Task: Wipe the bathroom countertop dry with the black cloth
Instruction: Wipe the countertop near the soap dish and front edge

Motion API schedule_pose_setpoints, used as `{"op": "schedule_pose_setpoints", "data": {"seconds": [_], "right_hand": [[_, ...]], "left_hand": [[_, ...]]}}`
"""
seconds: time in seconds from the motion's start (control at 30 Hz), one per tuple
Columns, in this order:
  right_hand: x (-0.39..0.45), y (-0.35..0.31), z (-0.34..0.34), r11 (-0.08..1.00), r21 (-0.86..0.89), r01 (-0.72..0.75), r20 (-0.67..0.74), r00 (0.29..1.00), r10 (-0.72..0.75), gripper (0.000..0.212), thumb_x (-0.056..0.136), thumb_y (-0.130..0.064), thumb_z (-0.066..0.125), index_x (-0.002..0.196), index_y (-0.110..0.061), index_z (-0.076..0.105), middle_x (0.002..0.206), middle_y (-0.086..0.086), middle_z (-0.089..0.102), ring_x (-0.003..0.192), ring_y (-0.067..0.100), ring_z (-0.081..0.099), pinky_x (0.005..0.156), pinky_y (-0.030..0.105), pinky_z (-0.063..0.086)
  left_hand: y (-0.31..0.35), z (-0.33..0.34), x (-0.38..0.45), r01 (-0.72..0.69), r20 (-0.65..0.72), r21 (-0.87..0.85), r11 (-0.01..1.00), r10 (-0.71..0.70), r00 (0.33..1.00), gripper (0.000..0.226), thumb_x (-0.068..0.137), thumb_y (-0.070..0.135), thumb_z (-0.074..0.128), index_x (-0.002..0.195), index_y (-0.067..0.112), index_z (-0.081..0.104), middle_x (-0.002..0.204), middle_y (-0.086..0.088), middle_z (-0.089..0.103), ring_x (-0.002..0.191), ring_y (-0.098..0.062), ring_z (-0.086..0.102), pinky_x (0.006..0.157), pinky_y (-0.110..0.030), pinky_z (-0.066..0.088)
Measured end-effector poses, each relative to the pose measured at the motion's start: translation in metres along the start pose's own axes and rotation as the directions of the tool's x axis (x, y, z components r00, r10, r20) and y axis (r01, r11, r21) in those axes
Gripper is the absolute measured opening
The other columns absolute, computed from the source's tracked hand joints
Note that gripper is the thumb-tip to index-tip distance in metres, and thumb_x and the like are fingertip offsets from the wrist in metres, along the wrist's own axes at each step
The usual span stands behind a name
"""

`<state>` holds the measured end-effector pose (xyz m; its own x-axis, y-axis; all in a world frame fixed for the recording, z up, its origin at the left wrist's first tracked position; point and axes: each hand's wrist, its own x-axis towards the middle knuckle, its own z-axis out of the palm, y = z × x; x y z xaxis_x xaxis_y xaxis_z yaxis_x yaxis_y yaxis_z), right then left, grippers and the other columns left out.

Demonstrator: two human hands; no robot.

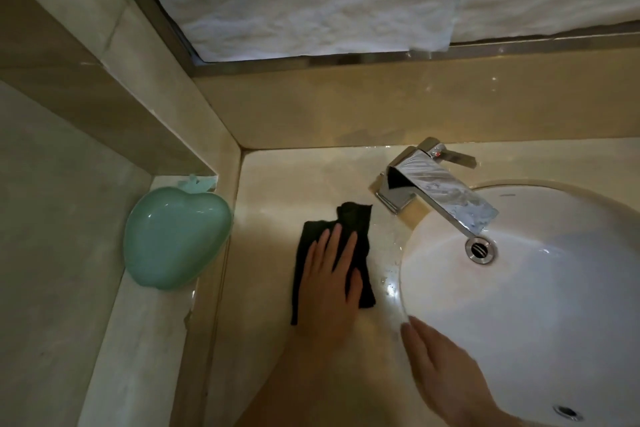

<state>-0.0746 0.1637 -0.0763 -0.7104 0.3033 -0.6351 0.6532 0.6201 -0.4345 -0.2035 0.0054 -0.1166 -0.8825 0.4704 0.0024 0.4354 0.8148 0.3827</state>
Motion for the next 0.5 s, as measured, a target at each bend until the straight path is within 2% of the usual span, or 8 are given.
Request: {"op": "schedule_pose_setpoints", "data": {"seconds": [0.07,0.1,0.2,0.33,0.4,0.43,0.5], "right_hand": [[-0.005,0.012,0.012,0.993,-0.113,0.045,-0.057,0.997,-0.051,0.097,0.072,-0.085,-0.011,0.136,-0.043,0.047,0.136,-0.024,0.054,0.124,0.0,0.05,0.095,0.026,0.042],[-0.004,0.014,0.016,0.989,-0.142,0.049,-0.088,0.994,-0.062,0.101,0.07,-0.083,-0.018,0.133,-0.042,0.05,0.132,-0.024,0.056,0.121,-0.001,0.052,0.091,0.024,0.044],[0.001,0.013,0.019,0.98,-0.187,0.073,-0.172,0.979,-0.106,0.098,0.074,-0.076,-0.02,0.128,-0.041,0.053,0.127,-0.022,0.06,0.115,-0.002,0.055,0.083,0.02,0.043],[0.002,0.016,0.019,0.978,-0.18,0.109,-0.202,0.968,-0.145,0.105,0.071,-0.077,-0.027,0.125,-0.04,0.054,0.122,-0.02,0.063,0.11,-0.001,0.058,0.078,0.019,0.043],[0.001,0.013,0.018,0.979,-0.176,0.104,-0.186,0.973,-0.137,0.107,0.07,-0.077,-0.028,0.127,-0.04,0.054,0.123,-0.02,0.062,0.111,-0.001,0.057,0.079,0.019,0.042],[0.0,0.012,0.018,0.979,-0.172,0.106,-0.194,0.971,-0.139,0.107,0.069,-0.078,-0.027,0.128,-0.04,0.053,0.125,-0.021,0.061,0.112,-0.001,0.057,0.08,0.019,0.042],[-0.003,0.012,0.018,0.989,-0.111,0.099,-0.209,0.971,-0.12,0.091,0.077,-0.081,-0.012,0.131,-0.041,0.05,0.13,-0.02,0.058,0.117,0.0,0.054,0.086,0.021,0.043]], "left_hand": [[0.004,0.001,-0.007,-0.046,0.021,0.056,0.997,0.045,0.999,0.055,0.103,0.041,0.034,0.156,0.029,0.027,0.166,0.0,0.018,0.154,-0.022,0.008,0.122,-0.05,0.017],[0.008,0.003,-0.007,-0.083,0.041,0.075,0.994,0.08,0.996,0.056,0.102,0.043,0.035,0.156,0.032,0.026,0.166,0.0,0.018,0.154,-0.026,0.008,0.122,-0.053,0.016],[0.025,0.008,0.008,-0.153,0.104,0.13,0.98,0.14,0.985,0.06,0.1,0.051,0.035,0.156,0.039,0.02,0.166,-0.001,0.015,0.153,-0.032,0.007,0.121,-0.058,0.014],[0.047,0.014,0.035,-0.19,0.158,0.135,0.973,0.168,0.973,0.058,0.1,0.052,0.031,0.156,0.04,0.019,0.167,-0.002,0.012,0.153,-0.031,0.005,0.122,-0.056,0.009],[0.049,0.009,0.04,-0.224,0.136,0.051,0.973,0.216,0.967,0.053,0.104,0.048,0.03,0.155,0.037,0.025,0.165,-0.002,0.018,0.153,-0.027,0.008,0.122,-0.054,0.011],[0.045,0.005,0.037,-0.214,0.098,-0.056,0.975,0.219,0.971,0.05,0.106,0.044,0.03,0.154,0.034,0.029,0.164,0.001,0.022,0.153,-0.022,0.013,0.123,-0.05,0.015],[0.033,-0.005,0.019,-0.108,-0.017,-0.287,0.952,0.107,0.994,0.044,0.106,0.033,0.036,0.15,0.028,0.04,0.158,0.005,0.032,0.148,-0.013,0.026,0.121,-0.036,0.025]]}}
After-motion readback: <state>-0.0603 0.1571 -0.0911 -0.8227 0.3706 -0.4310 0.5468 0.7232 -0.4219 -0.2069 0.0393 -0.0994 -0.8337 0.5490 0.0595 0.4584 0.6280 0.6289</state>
